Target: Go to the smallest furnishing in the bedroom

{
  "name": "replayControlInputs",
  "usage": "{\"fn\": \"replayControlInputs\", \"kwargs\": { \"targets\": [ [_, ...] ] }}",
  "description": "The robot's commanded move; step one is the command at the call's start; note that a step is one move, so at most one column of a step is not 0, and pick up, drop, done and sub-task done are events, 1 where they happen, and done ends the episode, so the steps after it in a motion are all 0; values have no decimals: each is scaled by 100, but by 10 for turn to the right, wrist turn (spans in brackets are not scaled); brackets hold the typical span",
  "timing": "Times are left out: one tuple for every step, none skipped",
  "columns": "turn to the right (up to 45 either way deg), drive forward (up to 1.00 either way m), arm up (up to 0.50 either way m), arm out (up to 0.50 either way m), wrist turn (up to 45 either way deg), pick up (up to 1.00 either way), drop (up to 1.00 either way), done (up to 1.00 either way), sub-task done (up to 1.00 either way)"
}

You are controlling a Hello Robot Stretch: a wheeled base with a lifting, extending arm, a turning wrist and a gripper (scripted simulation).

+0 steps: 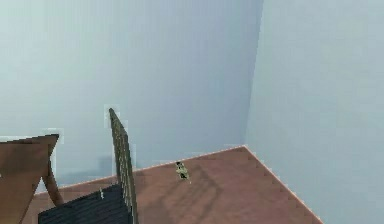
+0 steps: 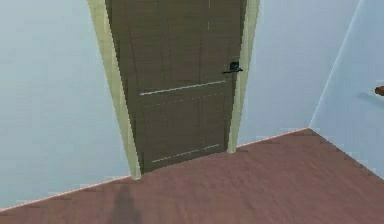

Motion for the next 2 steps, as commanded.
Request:
{"fn": "replayControlInputs", "kwargs": {
  "targets": [
    [-450, 0, 0, 0, 0, 0, 0, 0, 0],
    [0, 0, 0, 0, 0, 0, 0, 100, 0]
  ]
}}
